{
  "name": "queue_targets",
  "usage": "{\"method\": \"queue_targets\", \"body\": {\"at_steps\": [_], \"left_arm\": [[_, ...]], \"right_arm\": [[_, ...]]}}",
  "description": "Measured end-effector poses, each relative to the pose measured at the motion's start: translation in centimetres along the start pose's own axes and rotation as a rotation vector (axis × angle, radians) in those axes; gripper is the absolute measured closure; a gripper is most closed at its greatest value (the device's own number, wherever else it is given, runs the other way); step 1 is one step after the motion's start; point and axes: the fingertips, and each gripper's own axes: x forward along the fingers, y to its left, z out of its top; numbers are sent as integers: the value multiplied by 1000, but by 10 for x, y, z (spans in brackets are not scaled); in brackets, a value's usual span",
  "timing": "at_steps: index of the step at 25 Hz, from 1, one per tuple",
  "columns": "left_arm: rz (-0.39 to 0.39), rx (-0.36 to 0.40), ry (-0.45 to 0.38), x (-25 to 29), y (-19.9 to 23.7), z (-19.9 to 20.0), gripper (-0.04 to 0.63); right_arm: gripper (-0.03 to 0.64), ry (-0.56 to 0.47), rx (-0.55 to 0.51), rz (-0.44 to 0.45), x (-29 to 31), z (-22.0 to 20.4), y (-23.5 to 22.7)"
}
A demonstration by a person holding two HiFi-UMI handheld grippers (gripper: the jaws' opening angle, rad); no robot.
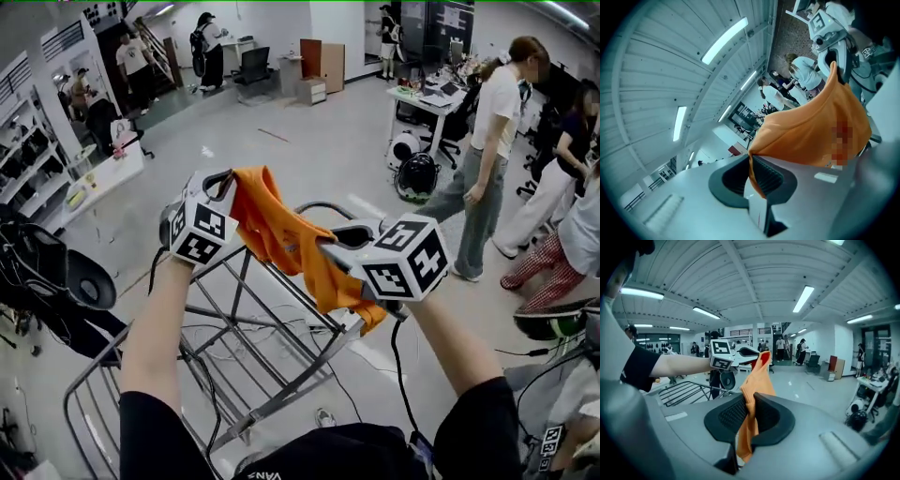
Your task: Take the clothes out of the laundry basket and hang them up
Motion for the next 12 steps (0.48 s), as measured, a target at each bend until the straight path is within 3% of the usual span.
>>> {"method": "queue_targets", "body": {"at_steps": [6,12], "left_arm": [[-78,-20,83,-29,-58,-76,574],[-188,-20,178,-65,-119,-155,572]], "right_arm": [[580,21,158,158,54,-83,67],[580,89,277,198,92,-157,113]]}}
